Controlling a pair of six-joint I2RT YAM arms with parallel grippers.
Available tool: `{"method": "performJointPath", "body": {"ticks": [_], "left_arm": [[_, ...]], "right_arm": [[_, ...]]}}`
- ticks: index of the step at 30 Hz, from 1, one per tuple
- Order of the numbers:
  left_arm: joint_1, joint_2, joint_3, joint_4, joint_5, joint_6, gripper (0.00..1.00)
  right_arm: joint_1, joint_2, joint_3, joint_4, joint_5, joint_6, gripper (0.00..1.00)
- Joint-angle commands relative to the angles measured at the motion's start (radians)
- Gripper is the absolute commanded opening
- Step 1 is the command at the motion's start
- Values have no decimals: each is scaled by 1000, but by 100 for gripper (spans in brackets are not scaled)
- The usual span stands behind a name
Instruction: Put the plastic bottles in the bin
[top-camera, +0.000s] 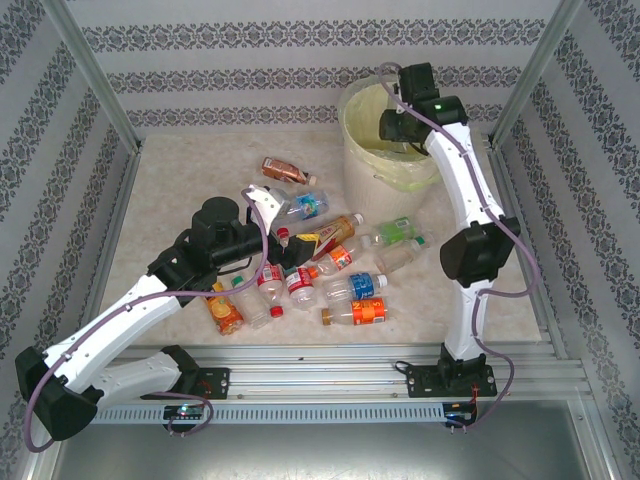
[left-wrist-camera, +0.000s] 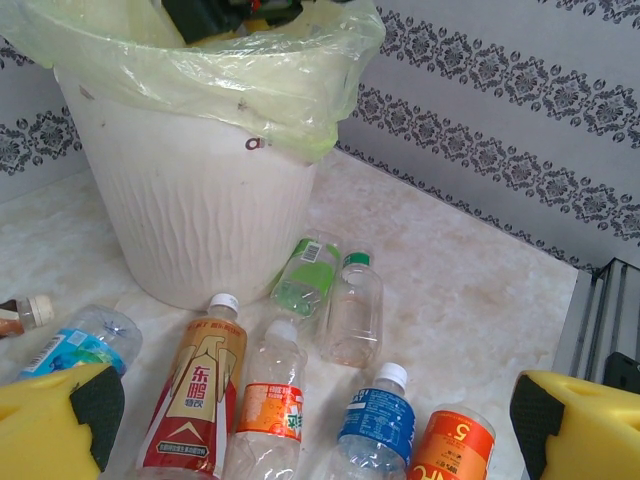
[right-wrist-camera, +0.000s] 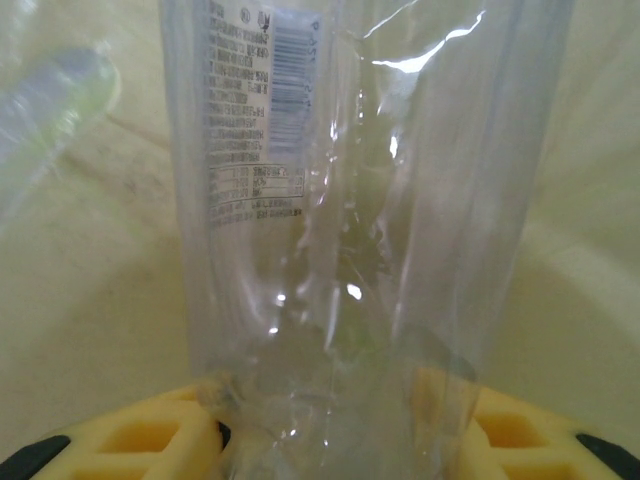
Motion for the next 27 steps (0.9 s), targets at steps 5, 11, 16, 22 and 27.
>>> {"method": "performJointPath", "body": {"ticks": [5, 11, 16, 22, 27], "left_arm": [[12, 5, 8, 14, 5, 8, 100], [12, 3, 10, 13, 12, 5, 100], [12, 7, 9, 14, 15, 5, 100], [12, 6, 12, 12, 19, 5, 100], [12, 1, 11, 12, 21, 5, 100]], "right_arm": [[-11, 43, -57, -17, -44, 24, 47], [-11, 58, -94, -15, -59, 27, 51], [-9, 50, -121, 2, -65, 35, 61], [-6, 22, -103, 4, -66, 39, 77], [-5, -19, -89, 5, -59, 44, 84]]}}
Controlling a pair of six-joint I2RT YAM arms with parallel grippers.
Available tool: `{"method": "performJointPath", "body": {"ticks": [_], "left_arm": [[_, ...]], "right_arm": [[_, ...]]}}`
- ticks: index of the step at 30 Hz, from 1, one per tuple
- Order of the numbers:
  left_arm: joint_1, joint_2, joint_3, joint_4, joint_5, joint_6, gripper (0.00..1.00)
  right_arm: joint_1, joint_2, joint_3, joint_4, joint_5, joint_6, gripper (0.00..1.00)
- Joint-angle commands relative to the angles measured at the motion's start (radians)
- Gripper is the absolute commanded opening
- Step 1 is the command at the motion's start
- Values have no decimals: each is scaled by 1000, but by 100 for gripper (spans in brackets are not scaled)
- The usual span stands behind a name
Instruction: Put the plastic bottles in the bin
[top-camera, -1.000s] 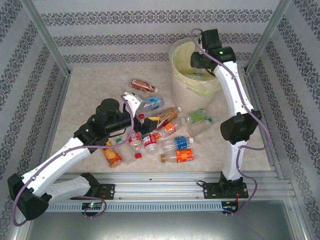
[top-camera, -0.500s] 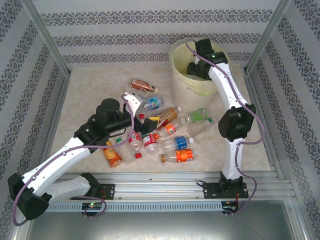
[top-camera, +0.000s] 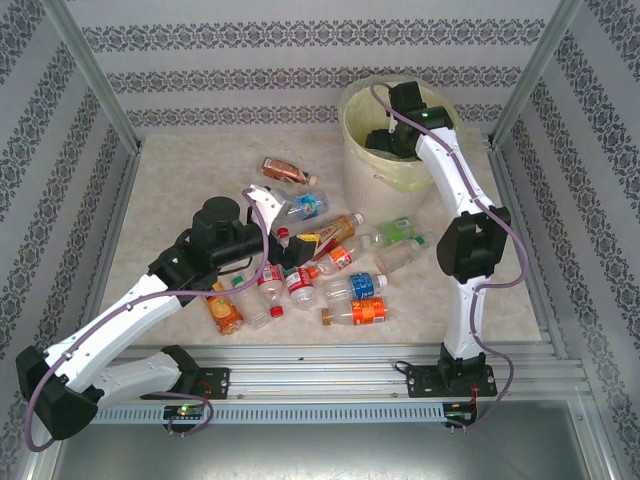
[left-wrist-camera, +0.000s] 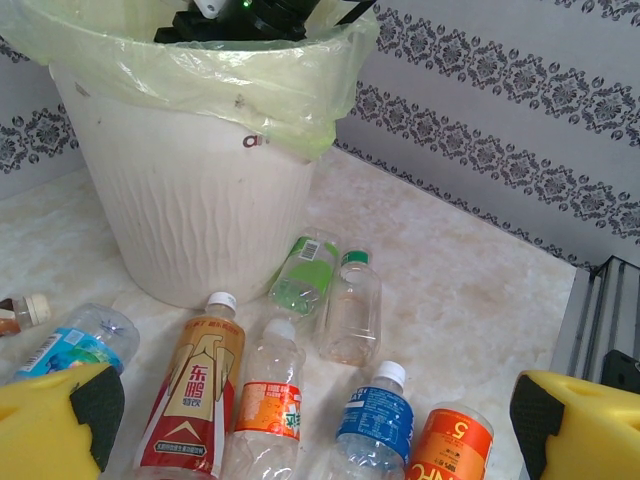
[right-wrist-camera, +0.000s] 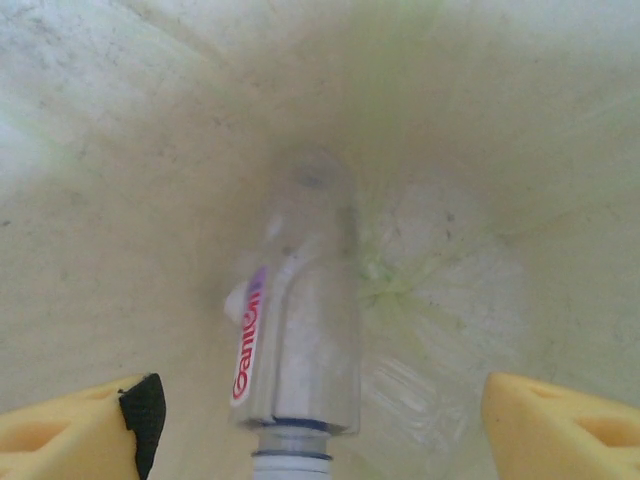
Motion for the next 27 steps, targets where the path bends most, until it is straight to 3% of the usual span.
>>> {"method": "performJointPath", "body": {"ticks": [1, 13, 27], "left_arm": [[12, -2, 12, 12, 14, 5, 100], [12, -9, 14, 8, 20, 8, 100], [12, -8, 28, -17, 85, 38, 100]], "right_arm": [[-4, -70, 30, 3, 3, 6, 84], [55, -290, 16, 44, 113, -29, 85], [151, -726, -423, 206, 134, -32, 86]]}}
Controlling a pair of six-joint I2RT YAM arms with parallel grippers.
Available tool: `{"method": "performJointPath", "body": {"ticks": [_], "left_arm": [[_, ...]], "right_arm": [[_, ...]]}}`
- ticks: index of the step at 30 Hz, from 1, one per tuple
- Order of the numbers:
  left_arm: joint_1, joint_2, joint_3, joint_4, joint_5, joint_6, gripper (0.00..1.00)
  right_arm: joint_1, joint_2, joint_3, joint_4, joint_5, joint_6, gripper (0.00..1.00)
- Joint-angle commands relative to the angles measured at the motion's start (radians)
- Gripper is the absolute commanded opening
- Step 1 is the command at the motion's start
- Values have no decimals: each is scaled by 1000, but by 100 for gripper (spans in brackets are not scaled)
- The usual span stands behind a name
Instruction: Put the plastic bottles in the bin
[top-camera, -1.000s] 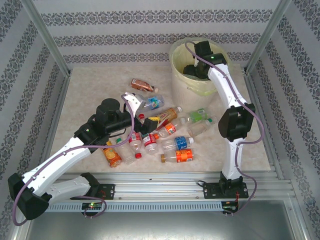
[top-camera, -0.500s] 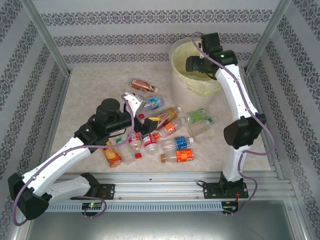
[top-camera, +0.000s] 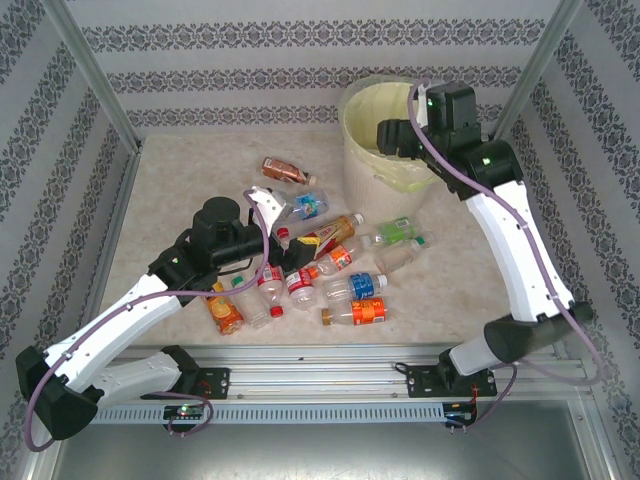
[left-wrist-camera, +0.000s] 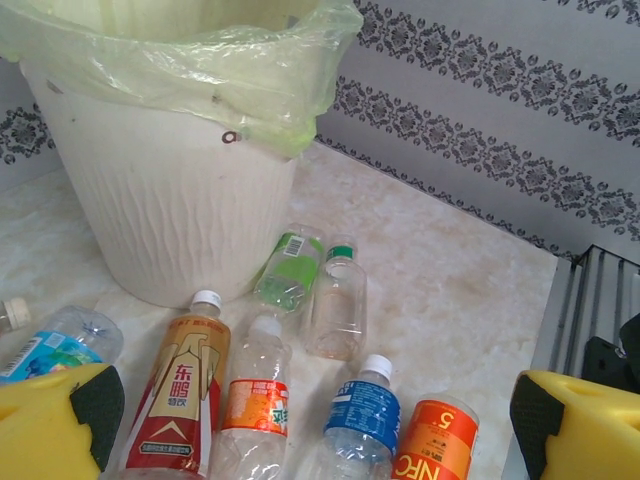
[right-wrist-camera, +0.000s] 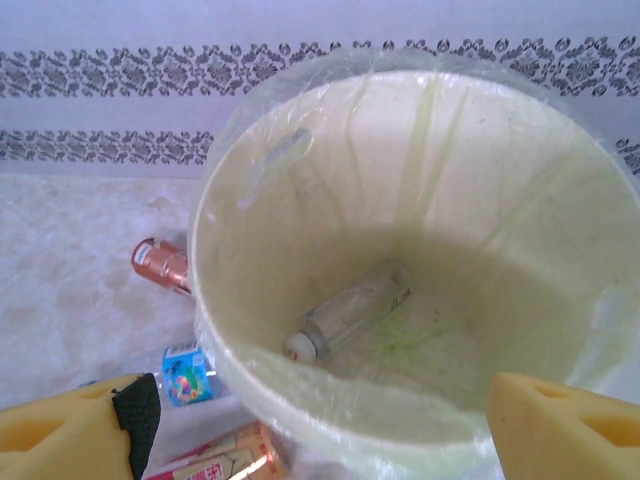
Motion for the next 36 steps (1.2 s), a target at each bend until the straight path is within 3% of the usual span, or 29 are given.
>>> {"method": "performJointPath", "body": {"ticks": [1, 15, 23, 27, 31, 36], "left_arm": [[12, -5, 30, -16, 48, 30, 100], [12, 92, 97, -118, 166, 61, 100], [-6, 144, 118, -153, 194, 66, 100], [-23, 156, 121, -162, 187, 72, 100], [-38, 160, 121, -168, 172, 78, 100], [-52, 164, 124, -179, 156, 87, 100]], "right_arm": [[13, -100, -118, 58, 14, 12, 86], [116, -409, -603, -15, 110, 232, 89], [117, -503, -874, -4, 70, 441, 88], [86, -523, -972, 59, 57, 550, 89], [6, -533, -1084, 232, -66, 631, 90], [-77, -516, -1161, 354, -119, 717, 89]]}}
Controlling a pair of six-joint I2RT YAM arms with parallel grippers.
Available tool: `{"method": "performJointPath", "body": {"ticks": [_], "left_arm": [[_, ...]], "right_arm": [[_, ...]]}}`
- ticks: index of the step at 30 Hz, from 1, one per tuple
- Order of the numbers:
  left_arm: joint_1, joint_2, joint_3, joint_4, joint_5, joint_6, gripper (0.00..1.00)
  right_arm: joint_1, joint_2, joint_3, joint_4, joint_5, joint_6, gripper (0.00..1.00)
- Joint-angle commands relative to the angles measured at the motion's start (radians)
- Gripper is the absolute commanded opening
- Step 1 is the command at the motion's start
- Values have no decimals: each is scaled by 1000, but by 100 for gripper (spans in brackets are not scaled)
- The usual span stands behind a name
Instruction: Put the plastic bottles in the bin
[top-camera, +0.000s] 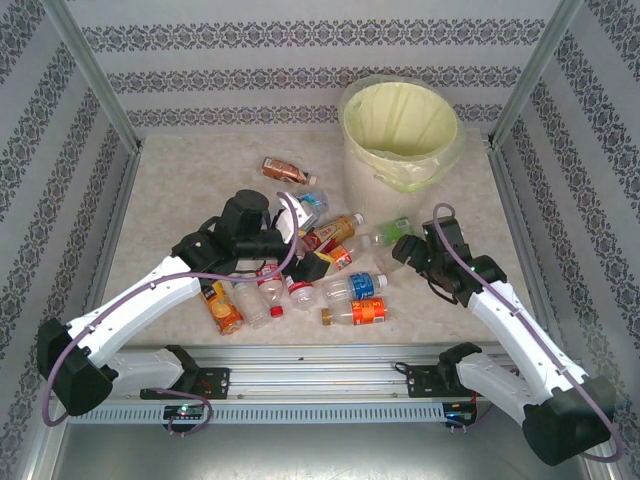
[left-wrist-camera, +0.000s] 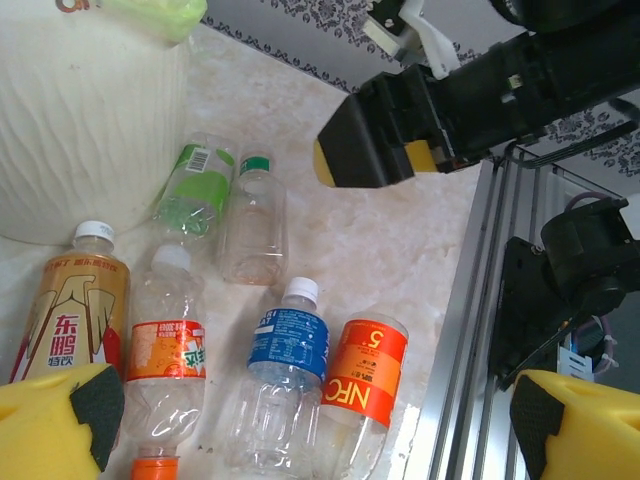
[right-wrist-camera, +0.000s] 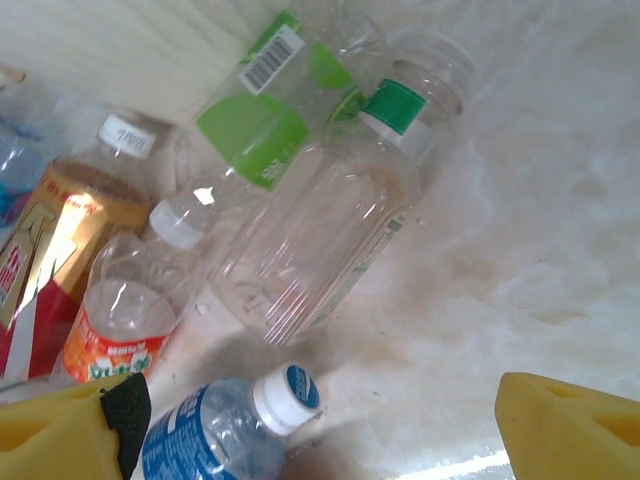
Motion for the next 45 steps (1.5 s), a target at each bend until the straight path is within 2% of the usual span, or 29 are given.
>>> {"method": "performJointPath", "body": {"ticks": [1, 12, 22, 34, 45], "left_arm": [[-17, 5, 33, -26, -8, 32, 100], [-53, 38, 48, -73, -50, 73, 100], [-87, 51, 54, -109, -96, 107, 100], [-93, 46, 59, -114, -93, 110, 100], [-94, 46, 58, -115, -96, 111, 100]], "right_arm": [[-41, 14, -38, 140, -61, 109, 89], [-126, 153, -127, 360, -130, 264, 85], [-156, 353, -114, 513, -235, 298, 79], [-158, 499, -101, 584, -245, 310, 76], [-167, 569, -99, 629, -249, 312, 78]]}}
